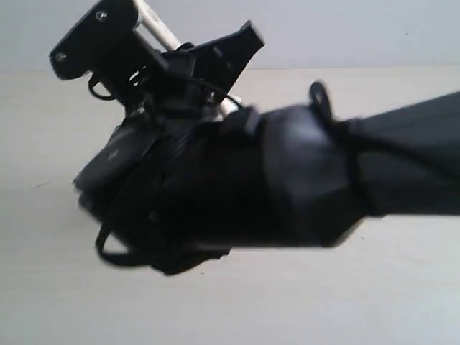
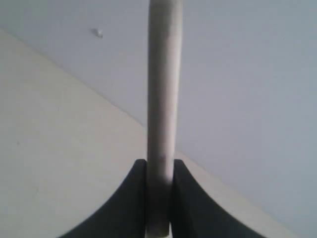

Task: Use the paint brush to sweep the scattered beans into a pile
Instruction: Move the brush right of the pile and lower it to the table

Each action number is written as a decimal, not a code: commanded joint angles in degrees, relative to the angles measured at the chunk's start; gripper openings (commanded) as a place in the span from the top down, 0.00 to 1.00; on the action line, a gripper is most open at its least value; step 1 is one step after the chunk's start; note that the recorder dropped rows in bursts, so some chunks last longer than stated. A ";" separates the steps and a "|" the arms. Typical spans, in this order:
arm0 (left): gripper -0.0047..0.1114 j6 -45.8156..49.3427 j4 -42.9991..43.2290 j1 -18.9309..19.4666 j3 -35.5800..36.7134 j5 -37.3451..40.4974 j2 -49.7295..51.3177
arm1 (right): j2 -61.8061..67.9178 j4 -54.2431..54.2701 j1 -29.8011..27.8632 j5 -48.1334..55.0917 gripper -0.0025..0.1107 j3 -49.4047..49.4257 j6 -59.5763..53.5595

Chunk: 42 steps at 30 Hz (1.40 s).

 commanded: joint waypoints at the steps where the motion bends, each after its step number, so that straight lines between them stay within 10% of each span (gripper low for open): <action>1: 0.96 -0.05 -0.27 -0.37 0.21 0.35 -0.14 | -8.72 25.39 -10.06 -15.99 0.98 -0.40 -25.34; 7: 0.96 -0.05 -0.27 -0.37 0.21 0.35 -0.14 | -11.82 87.41 -36.84 -31.58 0.98 -0.40 -77.26; 12: 0.96 -0.05 -0.27 -0.37 0.21 0.35 -0.14 | -5.99 127.29 -48.99 -25.56 0.98 -0.24 -97.97; 28: 0.96 -0.05 -0.27 -0.37 0.21 0.35 -0.14 | 4.72 144.09 -49.49 -24.35 0.98 9.36 -108.97; 36: 0.96 -0.05 -0.27 -0.37 0.21 0.35 -0.14 | 5.45 168.22 -52.26 -18.66 0.98 15.89 -131.58; 42: 0.96 -0.05 -0.27 -0.37 0.21 0.35 -0.14 | 5.99 164.33 -54.86 -18.25 0.98 16.13 -132.27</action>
